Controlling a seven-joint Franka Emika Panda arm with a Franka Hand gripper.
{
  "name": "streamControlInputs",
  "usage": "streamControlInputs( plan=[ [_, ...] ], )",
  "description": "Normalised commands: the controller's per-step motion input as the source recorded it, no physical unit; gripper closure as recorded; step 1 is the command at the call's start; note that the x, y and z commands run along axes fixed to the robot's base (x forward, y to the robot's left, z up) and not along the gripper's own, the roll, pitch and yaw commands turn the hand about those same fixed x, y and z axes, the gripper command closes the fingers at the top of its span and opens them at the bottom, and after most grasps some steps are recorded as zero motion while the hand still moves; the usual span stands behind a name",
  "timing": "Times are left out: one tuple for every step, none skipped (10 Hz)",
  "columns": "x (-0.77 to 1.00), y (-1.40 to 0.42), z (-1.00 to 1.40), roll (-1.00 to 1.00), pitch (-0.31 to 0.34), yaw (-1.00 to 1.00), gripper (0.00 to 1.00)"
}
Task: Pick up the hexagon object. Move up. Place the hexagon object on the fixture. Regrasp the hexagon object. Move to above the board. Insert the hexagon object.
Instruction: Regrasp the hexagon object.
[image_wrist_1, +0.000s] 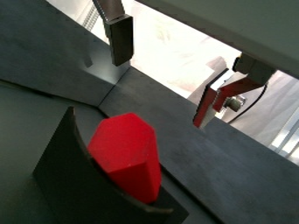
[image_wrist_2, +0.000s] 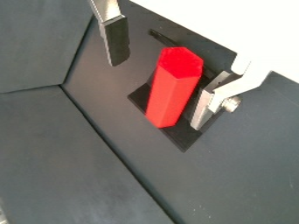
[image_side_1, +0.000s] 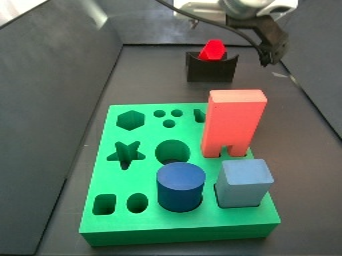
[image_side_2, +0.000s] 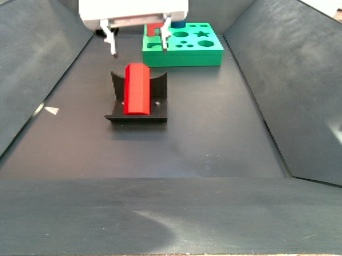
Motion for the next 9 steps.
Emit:
streamControlInputs(
  plan=[
    [0.10,0.04,-1.00,0.06,-0.088,0.05,0.00],
    [0.11,0.03,-1.00,0.06,-0.082,0.03,0.00],
    [0.12,0.02,-0.97,0.06,-0.072,0.01,0.00],
    [0.10,0.01,-0.77,0.06,-0.057,-0.01,0.00],
    [0.08,0.00,-0.62,0.07,-0.043,-0.01,0.00],
    [0.08,0.00,-0.48,0.06,-0.034,-0.01,0.00],
    [0.07,0.00,-0.34,0.06,-0.023,-0.01,0.00],
    [0.04,0.00,-0.19,0.05,0.005,-0.01,0.00],
    [0.02,-0.01,-0.17,0.05,0.001,-0.01,0.00]
  ],
)
